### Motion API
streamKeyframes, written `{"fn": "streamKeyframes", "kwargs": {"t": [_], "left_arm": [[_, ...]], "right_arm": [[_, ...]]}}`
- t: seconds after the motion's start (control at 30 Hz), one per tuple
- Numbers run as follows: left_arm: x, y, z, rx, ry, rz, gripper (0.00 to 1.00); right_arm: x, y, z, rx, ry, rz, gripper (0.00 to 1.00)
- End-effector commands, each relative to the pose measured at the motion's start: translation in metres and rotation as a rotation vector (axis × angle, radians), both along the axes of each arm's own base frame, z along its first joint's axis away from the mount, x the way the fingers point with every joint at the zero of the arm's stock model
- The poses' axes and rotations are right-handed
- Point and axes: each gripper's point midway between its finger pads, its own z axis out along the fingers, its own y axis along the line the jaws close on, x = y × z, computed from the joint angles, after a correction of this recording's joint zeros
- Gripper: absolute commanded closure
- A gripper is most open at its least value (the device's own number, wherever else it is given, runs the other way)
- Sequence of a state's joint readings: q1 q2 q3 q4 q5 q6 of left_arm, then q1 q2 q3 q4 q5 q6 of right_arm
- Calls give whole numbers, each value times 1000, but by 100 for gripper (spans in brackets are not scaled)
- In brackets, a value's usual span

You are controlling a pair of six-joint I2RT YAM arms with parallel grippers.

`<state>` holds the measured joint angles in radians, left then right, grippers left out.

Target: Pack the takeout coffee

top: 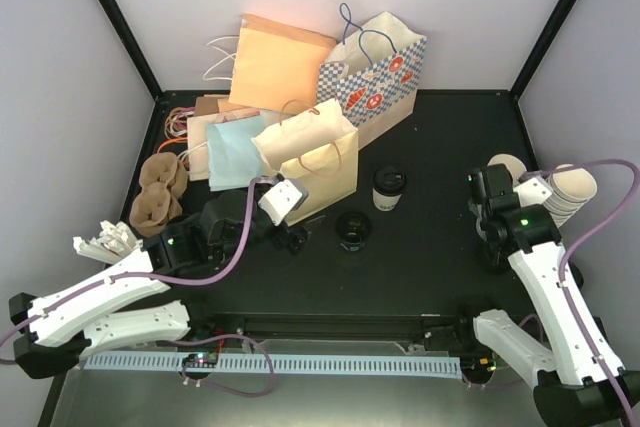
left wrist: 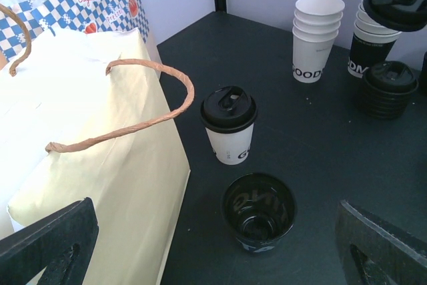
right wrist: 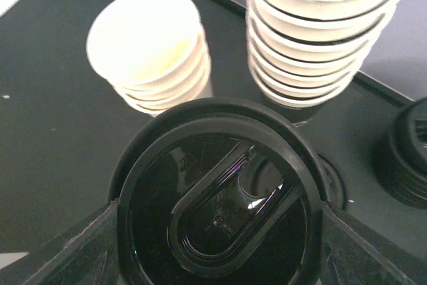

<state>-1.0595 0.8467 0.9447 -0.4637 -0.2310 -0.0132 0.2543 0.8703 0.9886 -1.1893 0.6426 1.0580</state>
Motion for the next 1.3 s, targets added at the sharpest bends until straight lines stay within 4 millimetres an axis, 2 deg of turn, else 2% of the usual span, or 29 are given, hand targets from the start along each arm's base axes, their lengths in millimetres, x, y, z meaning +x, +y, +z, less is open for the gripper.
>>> {"fn": "streamKeyframes", "kwargs": {"t": [0.0, 0.27, 0.43, 0.63, 0.8, 1.07, 1.27], "left_arm": [[2, 0, 10, -27, -2, 10, 1], [5, 1, 4, -17, 7, 32, 1], [9, -4, -1, -15, 19, 39, 1], [12, -15, -15, -43, 83, 50, 1], [20, -18, -32, -97, 162, 113, 1], [24, -17, -69, -187, 315, 206, 1], [36, -4, -97, -251, 448, 274, 2]], "right_arm": [[27, 24, 15, 10, -39, 175, 25], [56, 78, 7, 112, -60, 454, 25], [68, 131, 6, 139, -57, 702, 25], [62, 199, -10, 93, -4, 981, 25], [52, 240, -19, 72, 4, 1152, 25], [41, 281, -43, 73, 73, 1356, 24], [37, 295, -65, 83, 155, 1389, 24]]}}
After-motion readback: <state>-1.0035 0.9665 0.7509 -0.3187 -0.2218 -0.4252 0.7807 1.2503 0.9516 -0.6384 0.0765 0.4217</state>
